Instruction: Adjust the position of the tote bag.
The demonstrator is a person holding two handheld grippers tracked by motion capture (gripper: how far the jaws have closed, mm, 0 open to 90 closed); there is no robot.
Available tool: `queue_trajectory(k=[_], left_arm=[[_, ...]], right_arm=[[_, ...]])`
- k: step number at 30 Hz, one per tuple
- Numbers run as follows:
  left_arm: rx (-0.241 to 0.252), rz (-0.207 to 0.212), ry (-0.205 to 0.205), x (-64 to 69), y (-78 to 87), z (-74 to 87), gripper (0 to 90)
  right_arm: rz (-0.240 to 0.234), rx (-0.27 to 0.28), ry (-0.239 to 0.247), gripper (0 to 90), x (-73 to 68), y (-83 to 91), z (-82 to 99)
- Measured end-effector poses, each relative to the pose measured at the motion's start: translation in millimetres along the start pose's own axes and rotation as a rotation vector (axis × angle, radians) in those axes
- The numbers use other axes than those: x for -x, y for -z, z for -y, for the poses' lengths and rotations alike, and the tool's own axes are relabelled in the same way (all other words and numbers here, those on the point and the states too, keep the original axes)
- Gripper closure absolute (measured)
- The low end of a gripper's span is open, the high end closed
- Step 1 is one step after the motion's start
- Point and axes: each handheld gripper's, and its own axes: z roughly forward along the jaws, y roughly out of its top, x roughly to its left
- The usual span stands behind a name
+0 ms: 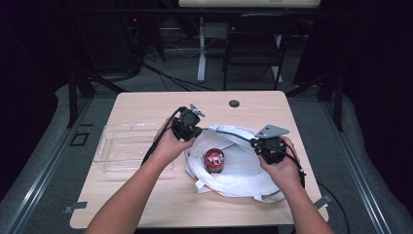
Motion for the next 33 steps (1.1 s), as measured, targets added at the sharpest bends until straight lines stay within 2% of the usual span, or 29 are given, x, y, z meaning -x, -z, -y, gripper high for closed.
queue_trajectory(k=[14,29,33], left_arm=[[-0.019,-0.011,0.024,-6.9,-13.7,-3.1,88.6],[-0.03,-0.015,0.044,-11.1,-23.5,-5.9,88.6],[-0.036,-0.017,0.044,-12.1,-26.5,-5.7,88.6]], right_arm=[[0.007,-0.017,-0.012,89.0,3.1,-13.5,-1.9],[-0.005,-0.03,-0.038,89.1,8.2,-23.0,-1.0],[-0.008,-0.042,-0.03,89.1,9.2,-25.0,-1.2]])
